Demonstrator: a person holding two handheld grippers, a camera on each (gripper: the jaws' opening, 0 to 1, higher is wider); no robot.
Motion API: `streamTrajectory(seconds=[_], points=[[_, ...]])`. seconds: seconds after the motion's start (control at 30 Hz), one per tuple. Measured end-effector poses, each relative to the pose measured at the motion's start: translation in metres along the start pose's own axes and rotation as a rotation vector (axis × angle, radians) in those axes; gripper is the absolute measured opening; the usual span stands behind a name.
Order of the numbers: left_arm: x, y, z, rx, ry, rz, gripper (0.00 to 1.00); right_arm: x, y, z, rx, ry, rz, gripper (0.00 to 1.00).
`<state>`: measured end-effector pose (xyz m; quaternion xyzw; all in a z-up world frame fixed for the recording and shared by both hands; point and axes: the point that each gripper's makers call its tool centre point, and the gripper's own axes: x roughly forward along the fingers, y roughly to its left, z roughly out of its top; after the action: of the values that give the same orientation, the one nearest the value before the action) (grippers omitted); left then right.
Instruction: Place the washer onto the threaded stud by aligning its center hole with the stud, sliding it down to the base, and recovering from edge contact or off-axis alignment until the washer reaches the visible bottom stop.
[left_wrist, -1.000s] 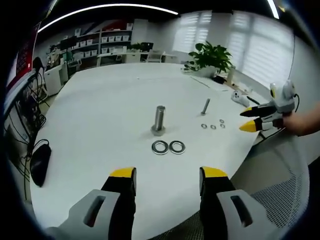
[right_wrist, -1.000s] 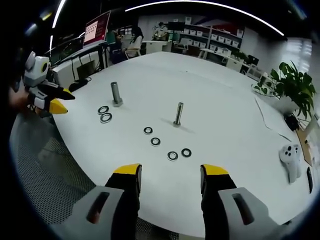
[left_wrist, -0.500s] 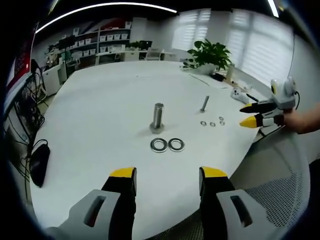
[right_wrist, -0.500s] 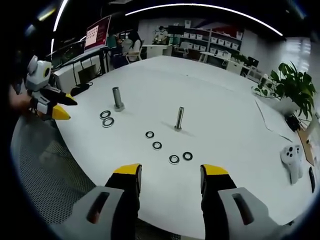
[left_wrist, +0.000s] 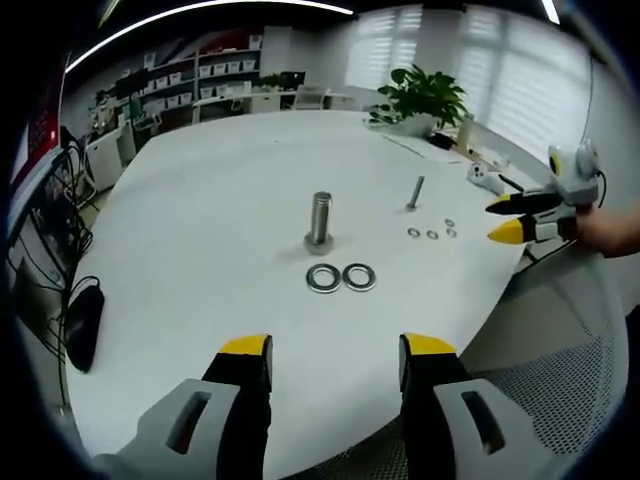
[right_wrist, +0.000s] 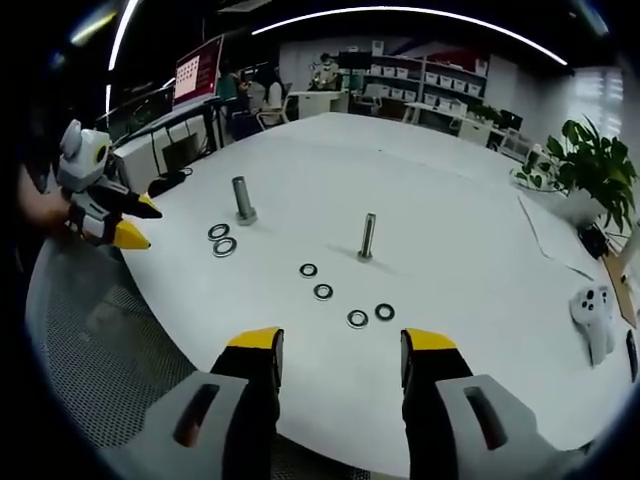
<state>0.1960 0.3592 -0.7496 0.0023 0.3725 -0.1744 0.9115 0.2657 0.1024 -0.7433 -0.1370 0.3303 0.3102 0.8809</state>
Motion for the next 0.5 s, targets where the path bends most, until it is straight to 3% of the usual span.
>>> streamTrajectory(seconds=[0.37,0.5], points=[[0.004,-0.004,-0.014,0.038,0.082,-0.007,0.49,-0.001,0.003,0.001,0.020,-0.010,0.023,0.49],[0.002,-0.001,-0.011,0.019,0.060,-0.004,0.49,-0.002,0.002,0.003,0.026,-0.019,0.019,0.49]])
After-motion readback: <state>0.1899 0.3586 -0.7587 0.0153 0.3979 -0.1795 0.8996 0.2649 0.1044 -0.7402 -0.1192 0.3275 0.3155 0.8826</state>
